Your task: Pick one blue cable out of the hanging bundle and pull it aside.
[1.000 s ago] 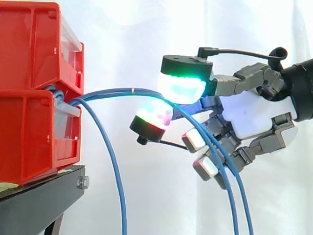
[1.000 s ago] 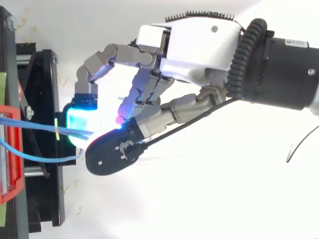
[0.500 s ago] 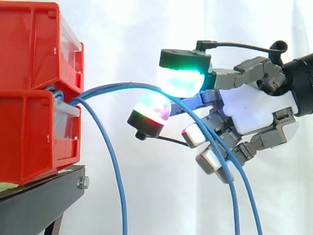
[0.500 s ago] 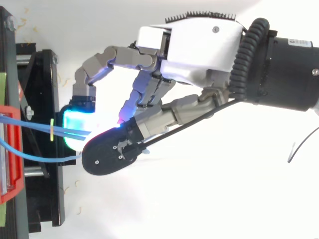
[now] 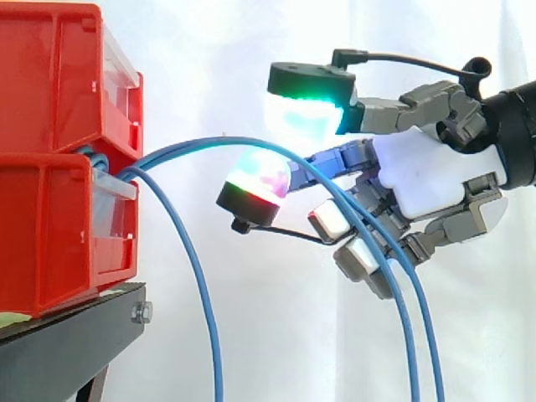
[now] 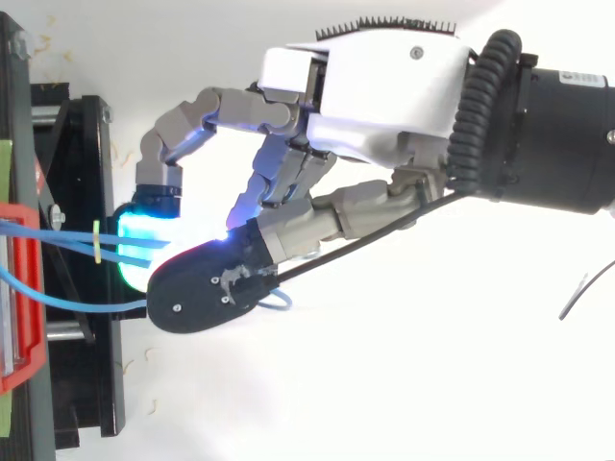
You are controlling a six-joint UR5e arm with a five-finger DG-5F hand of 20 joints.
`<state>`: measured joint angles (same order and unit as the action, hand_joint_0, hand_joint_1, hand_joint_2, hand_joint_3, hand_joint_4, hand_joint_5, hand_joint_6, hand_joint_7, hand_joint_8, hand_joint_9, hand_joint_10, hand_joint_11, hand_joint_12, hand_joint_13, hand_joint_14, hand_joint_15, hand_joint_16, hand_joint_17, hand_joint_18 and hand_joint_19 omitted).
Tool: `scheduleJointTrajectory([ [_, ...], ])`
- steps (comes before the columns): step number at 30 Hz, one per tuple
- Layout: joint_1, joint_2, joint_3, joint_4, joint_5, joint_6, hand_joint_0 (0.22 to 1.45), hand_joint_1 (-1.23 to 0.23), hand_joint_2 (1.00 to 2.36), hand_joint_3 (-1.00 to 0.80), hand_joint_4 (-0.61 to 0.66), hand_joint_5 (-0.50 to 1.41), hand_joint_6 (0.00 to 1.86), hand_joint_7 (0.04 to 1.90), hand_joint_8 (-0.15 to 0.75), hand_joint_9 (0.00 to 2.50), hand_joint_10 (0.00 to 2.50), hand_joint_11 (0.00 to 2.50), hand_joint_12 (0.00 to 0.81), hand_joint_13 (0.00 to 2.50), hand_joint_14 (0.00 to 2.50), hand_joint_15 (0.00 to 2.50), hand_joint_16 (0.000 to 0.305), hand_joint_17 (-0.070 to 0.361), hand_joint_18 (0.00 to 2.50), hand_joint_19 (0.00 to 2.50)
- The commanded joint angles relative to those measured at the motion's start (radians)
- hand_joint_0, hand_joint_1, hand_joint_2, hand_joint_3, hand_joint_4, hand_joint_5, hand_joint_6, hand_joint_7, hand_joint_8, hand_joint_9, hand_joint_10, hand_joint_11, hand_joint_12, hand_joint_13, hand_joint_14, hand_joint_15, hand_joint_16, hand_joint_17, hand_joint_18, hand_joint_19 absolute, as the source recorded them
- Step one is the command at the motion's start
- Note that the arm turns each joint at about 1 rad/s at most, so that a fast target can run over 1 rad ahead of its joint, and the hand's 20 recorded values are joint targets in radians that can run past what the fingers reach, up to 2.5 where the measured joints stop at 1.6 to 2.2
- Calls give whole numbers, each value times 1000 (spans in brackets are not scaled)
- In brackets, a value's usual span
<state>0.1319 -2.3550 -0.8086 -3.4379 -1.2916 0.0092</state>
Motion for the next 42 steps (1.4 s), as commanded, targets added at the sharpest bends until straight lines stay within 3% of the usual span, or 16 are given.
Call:
scheduleJointTrajectory([
  [1,0,0,0,-1,0,0,340,-609,1000,-500,-42,-64,826,883,301,1184,9,266,468,1106,20,575,82,186,996,807],
  [6,-3,-1,0,0,-2,-1,302,-577,1000,-500,-38,-82,819,803,296,1134,10,276,462,1079,19,583,82,184,965,804],
  [9,-5,0,0,0,-5,-1,427,-466,1000,-500,-120,-53,752,914,257,1175,11,272,440,1083,20,582,77,173,944,823],
  [15,-8,0,0,-1,-11,-1,532,-507,1003,-311,-114,-45,742,958,249,1220,11,287,431,1107,20,584,73,165,940,818],
  [19,-8,0,0,-3,-9,-1,559,-618,1001,-190,-71,-47,752,962,272,1219,13,300,437,1113,20,583,73,165,962,809],
  [24,-9,-1,-1,-12,-11,0,496,-680,1270,-157,-37,-68,789,847,289,1182,11,311,452,1115,21,577,78,174,1001,787],
  [25,-9,0,-1,-12,-9,0,501,-716,1257,-155,-24,-79,805,812,289,1167,11,330,455,1110,21,574,77,173,991,789],
  [28,-11,0,-1,-12,-11,0,582,-818,1003,-97,-16,-121,869,729,257,1095,16,391,424,1059,20,583,71,160,927,796],
  [33,-11,-1,-1,-9,-11,0,639,-849,1013,-282,-98,-139,896,788,199,1040,17,452,355,979,26,621,53,120,794,850],
  [42,-9,0,-1,-9,-9,-1,604,-786,1000,-495,-94,-92,884,866,191,1127,18,420,343,1022,26,634,51,115,816,855],
])
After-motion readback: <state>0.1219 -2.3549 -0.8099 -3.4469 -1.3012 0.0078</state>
